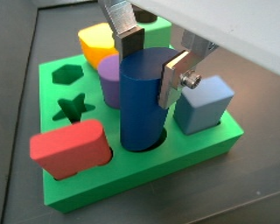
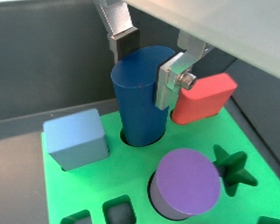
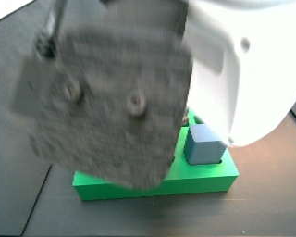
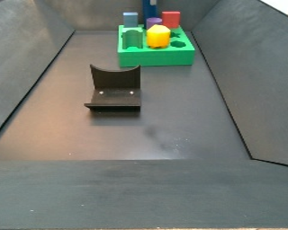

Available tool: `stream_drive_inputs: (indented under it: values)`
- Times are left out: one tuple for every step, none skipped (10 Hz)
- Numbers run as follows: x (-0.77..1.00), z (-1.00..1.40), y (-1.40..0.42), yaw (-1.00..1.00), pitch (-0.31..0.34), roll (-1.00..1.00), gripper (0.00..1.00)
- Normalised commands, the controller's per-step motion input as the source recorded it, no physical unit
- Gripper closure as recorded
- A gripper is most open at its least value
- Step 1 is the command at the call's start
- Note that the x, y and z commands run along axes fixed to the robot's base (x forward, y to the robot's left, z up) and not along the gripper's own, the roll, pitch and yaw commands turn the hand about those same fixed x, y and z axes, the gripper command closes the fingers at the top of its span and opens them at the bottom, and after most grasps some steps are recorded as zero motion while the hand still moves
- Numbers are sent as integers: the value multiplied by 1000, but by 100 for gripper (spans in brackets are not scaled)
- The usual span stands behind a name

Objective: Pick up the oval object. Move up. Move to above the board. Insert the oval object.
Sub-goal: Insert the oval object.

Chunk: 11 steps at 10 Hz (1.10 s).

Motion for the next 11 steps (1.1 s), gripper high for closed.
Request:
stream_drive_inputs:
  values:
    - [-11,-666,-134,-51,-23,93,100]
    - [-11,-706,-157,-23,-60,36,100]
    - [-49,-777,-171,-69,-57,74,100]
    - [-243,-829,-29,-174,-29,177,100]
    - [-423,-717,0,-314,0,203,100]
    - [-426,-740,0,-437,0,176,100]
    - [-271,-709,0,-454,0,140,100]
    - [-43,-580,-9,-309,6,147,100]
    - [166,-280,-77,-9,7,0,100]
    - [449,-311,-100,0,0,-49,100]
    - [177,-17,0,-14,0,-43,100]
